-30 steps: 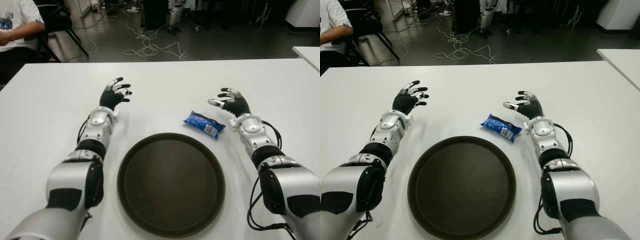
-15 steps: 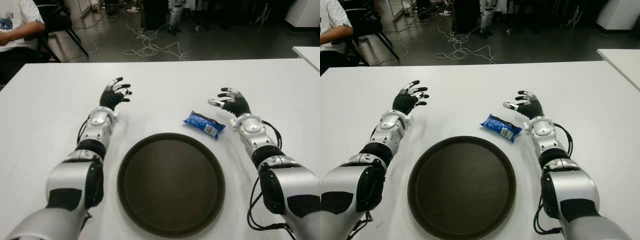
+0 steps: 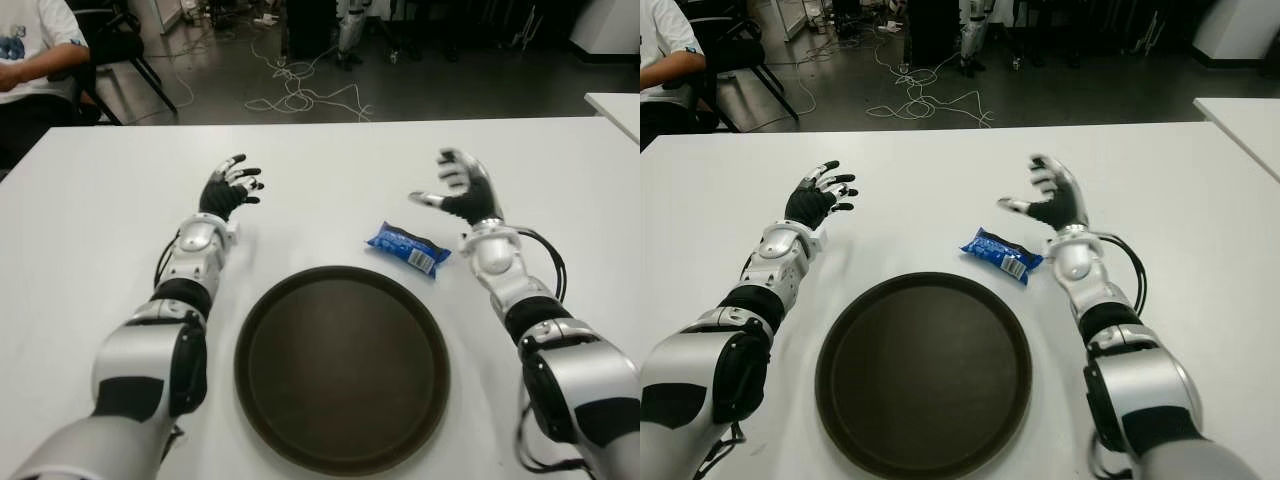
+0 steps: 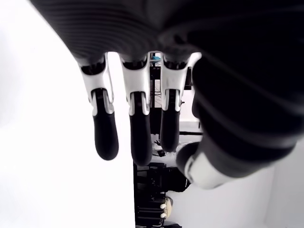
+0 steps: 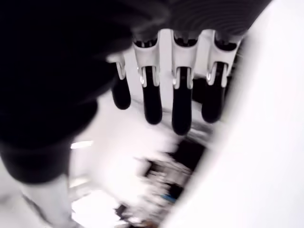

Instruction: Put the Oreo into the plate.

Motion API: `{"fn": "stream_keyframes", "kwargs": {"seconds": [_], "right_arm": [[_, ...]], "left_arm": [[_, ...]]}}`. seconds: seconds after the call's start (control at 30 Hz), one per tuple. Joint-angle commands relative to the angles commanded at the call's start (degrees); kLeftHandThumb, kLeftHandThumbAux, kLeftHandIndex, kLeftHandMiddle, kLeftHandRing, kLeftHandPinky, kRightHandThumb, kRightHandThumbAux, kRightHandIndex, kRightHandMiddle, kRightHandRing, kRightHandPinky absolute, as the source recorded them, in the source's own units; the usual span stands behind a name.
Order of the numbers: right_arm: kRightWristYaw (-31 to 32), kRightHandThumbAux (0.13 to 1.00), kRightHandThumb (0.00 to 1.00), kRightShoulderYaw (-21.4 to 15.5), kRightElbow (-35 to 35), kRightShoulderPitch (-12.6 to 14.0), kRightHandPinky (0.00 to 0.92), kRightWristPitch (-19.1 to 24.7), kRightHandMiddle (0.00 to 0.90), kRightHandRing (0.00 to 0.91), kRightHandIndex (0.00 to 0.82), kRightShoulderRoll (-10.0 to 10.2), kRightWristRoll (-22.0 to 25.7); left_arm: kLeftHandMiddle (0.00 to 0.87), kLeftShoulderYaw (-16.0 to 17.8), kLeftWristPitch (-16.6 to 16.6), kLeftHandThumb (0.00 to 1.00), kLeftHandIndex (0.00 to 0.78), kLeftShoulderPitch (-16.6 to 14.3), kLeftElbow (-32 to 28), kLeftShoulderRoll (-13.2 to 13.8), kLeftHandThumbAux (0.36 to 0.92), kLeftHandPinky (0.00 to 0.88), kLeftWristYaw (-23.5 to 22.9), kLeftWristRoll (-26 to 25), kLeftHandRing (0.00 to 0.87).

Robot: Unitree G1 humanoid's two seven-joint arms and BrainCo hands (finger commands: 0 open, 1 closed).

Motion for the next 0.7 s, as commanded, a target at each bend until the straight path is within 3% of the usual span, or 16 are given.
{"fn": "stream_keyframes", "kwargs": {"seconds": [0.2, 0.4, 0.7], "right_arm": [[-8.7, 0.785, 0.000, 7.5, 0.7, -0.1, 0.297, 0.0, 0.237, 0.267, 0.184, -1.9, -9.2], [-5.4, 0.756, 0.000, 13.1, 1.5, -1.6, 0.272, 2.5, 0.228, 0.253, 0.167, -3.6, -14.0], [0.7, 0.699, 0.000, 16.7, 0.7, -2.3, 0.205, 4.0, 0.202, 0.214, 0.158, -4.2, -15.3]], "left_arm": [[0.302, -0.2, 0.3, 0.260, 0.166, 0.0, 0.0, 0.2, 0.772, 0.440, 0.0, 0.3, 0.354], [0.297, -0.5, 0.1, 0.208, 0.165, 0.1, 0.0, 0.4, 0.800, 0.425, 0.3, 0.7, 0.346], [0.297, -0.2, 0.0, 0.205, 0.164, 0.1, 0.1, 0.4, 0.834, 0.429, 0.1, 0.6, 0.349]]}}
